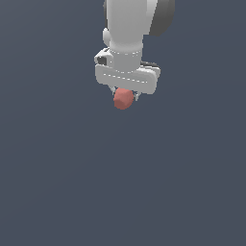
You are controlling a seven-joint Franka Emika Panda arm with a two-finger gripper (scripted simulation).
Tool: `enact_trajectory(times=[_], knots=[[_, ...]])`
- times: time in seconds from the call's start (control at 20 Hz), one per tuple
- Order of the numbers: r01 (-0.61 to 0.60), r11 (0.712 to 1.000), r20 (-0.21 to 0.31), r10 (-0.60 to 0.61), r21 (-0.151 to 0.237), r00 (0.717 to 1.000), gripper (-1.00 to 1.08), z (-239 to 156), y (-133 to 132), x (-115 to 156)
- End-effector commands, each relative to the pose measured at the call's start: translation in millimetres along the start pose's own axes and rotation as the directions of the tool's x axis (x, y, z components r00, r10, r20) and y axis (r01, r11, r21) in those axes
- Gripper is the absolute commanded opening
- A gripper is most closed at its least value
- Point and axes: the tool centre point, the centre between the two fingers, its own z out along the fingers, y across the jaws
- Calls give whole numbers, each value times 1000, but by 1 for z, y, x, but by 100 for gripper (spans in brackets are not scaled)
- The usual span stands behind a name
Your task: Pick up the object and move it to a goal position.
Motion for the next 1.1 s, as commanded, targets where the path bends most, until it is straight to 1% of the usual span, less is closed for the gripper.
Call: enact_trajectory(times=[0.0,0.3,0.55,0.8,1.05], knots=[[0,1000,0,0,0,1000,-100,-24,9,-10],[0,1000,0,0,0,1000,-100,-73,26,-27],[0,1000,0,0,-1,1000,-100,-101,35,-37],[0,1000,0,0,-1,1000,-100,-115,39,-41],[0,1000,0,0,-1,1000,-100,-116,40,-40]])
